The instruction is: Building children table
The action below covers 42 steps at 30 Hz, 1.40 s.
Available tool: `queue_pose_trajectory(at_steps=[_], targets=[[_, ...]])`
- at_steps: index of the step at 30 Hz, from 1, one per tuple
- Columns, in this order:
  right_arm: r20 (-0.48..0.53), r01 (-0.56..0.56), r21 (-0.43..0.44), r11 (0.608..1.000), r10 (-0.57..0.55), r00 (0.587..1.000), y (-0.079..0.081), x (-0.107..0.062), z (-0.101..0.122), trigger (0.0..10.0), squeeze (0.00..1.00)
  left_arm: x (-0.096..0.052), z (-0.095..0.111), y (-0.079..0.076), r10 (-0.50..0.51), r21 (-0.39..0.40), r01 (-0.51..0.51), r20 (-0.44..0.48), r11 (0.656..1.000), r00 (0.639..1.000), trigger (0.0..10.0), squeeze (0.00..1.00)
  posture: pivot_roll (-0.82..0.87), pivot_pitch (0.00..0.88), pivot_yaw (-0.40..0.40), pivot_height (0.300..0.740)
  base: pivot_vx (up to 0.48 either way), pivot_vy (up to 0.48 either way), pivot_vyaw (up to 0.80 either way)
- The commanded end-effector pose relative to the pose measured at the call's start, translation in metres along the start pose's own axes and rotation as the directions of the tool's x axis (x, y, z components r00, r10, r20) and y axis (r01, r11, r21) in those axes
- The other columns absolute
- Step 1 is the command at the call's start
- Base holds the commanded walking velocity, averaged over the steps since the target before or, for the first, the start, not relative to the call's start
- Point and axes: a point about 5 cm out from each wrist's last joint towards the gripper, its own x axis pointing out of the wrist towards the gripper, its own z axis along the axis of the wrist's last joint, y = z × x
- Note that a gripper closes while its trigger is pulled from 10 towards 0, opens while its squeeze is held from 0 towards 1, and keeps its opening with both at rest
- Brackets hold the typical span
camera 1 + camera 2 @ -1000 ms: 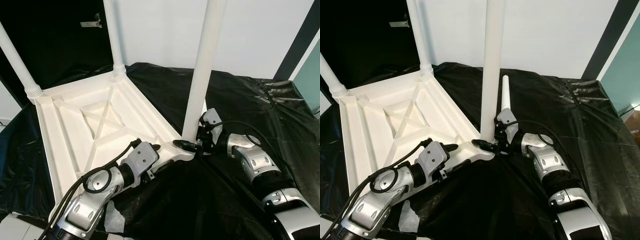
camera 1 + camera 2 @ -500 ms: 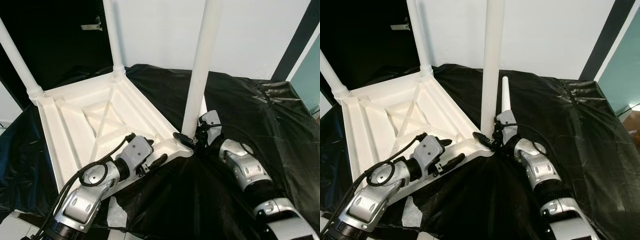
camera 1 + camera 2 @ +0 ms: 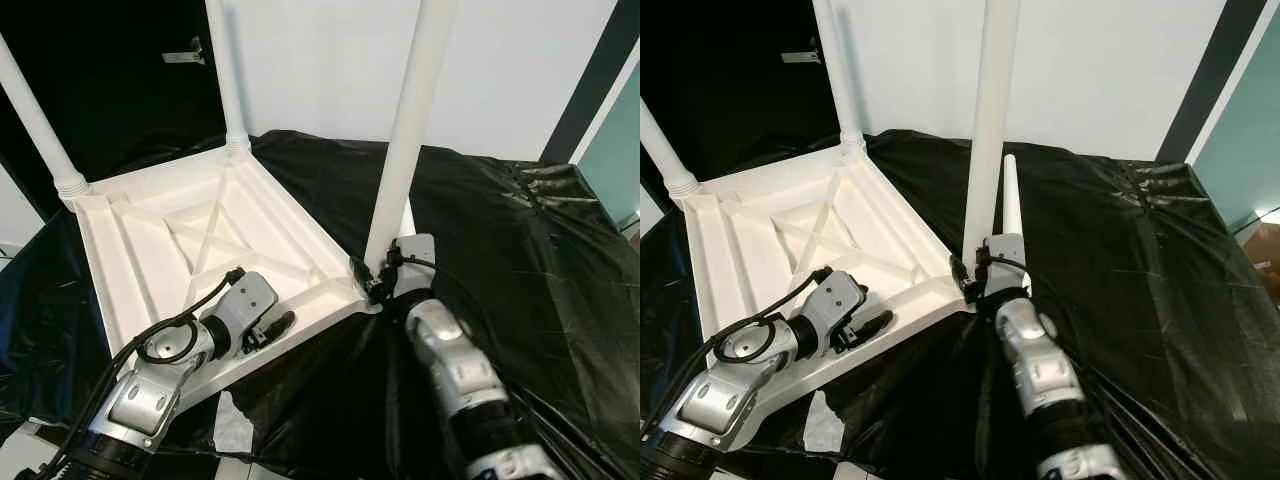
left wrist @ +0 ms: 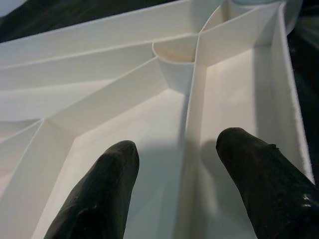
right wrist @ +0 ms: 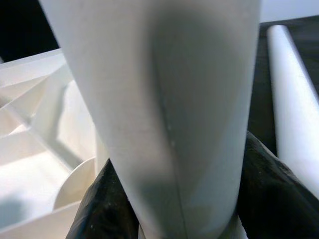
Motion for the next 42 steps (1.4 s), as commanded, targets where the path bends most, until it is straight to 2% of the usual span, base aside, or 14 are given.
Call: queue_pose_trajectory(at_steps=[1,6,7,15,16,17,18,20,21,27,35,42], targets=[[-0.037,-0.002,-0.006,1.000,0.002,0.999,0.006,-0.003,-0.005,10.0,0.00,0.001,-0.005,0.004,0.056,-0.009,-0.057,-0.041,0.998,0.998,10.0,0.00,0.03,0.000,-0.034,0.740,0.000,0.000,0.00],[-0.022,0.017,-0.009,1.000,-0.017,1.000,-0.001,-0.005,-0.002,10.0,0.00,0.004,-0.006,0.003,0.049,-0.002,-0.049,-0.068,0.999,0.996,10.0,0.00,0.03,0.000,-0.034,0.740,0.000,0.000,0.00],[-0.020,0.023,-0.012,1.000,-0.023,1.000,-0.002,-0.005,-0.001,10.0,1.00,0.004,-0.007,0.003,0.050,-0.005,-0.050,-0.079,0.999,0.996,10.0,0.00,0.03,0.000,-0.032,0.740,0.000,0.000,0.00],[-0.016,0.033,-0.022,0.999,-0.033,0.999,0.001,-0.008,0.001,10.0,1.00,0.005,-0.012,0.007,0.090,-0.013,-0.093,-0.137,0.996,0.986,10.0,0.00,0.03,0.000,-0.034,0.740,0.000,0.000,0.00],[-0.011,0.033,-0.023,0.999,-0.034,0.999,0.001,-0.009,0.002,10.0,0.00,0.005,-0.014,0.009,0.104,-0.024,-0.108,-0.151,0.994,0.983,10.0,0.00,0.03,0.000,-0.034,0.740,0.000,0.000,0.00],[-0.008,0.034,-0.025,0.999,-0.034,0.999,0.001,-0.010,0.002,10.0,0.00,0.004,-0.015,0.010,0.113,-0.031,-0.120,-0.161,0.992,0.980,10.0,0.00,0.03,0.000,-0.034,0.740,0.000,0.000,0.00],[-0.005,0.033,-0.028,0.999,-0.033,0.999,0.001,-0.010,0.003,10.0,0.00,0.004,-0.017,0.011,0.130,-0.048,-0.140,-0.172,0.989,0.976,3.8,0.00,0.03,0.000,-0.033,0.740,0.000,0.000,0.00],[-0.005,0.033,-0.028,0.999,-0.033,0.999,0.001,-0.010,0.003,10.0,0.00,0.004,-0.017,0.011,0.130,-0.048,-0.140,-0.172,0.989,0.976,3.8,0.00,0.03,0.000,-0.033,0.740,0.000,0.000,0.00],[-0.003,0.033,-0.030,0.999,-0.033,0.999,0.001,-0.011,0.003,10.0,0.00,0.003,-0.018,0.013,0.140,-0.059,-0.153,-0.179,0.986,0.974,0.0,0.00,0.03,0.000,-0.032,0.740,0.000,0.000,0.00],[0.020,0.063,-0.037,0.997,-0.062,0.998,-0.003,-0.009,0.008,10.0,0.00,-0.001,-0.029,0.022,0.199,-0.116,-0.234,-0.255,0.965,0.946,0.0,0.00,0.03,0.000,-0.029,0.740,0.000,0.000,0.00],[0.078,0.107,-0.020,0.994,-0.105,0.991,-0.008,-0.008,0.019,10.0,0.00,-0.001,-0.034,0.024,0.220,-0.125,-0.263,-0.281,0.957,0.934,0.0,0.00,0.03,0.000,-0.028,0.740,0.000,0.000,0.00],[0.122,0.074,0.000,0.997,-0.074,0.990,-0.008,-0.008,0.028,10.0,0.00,0.004,-0.030,0.026,0.227,-0.123,-0.268,-0.276,0.956,0.934,0.0,0.00,0.02,0.000,-0.026,0.740,0.000,0.000,0.00]])
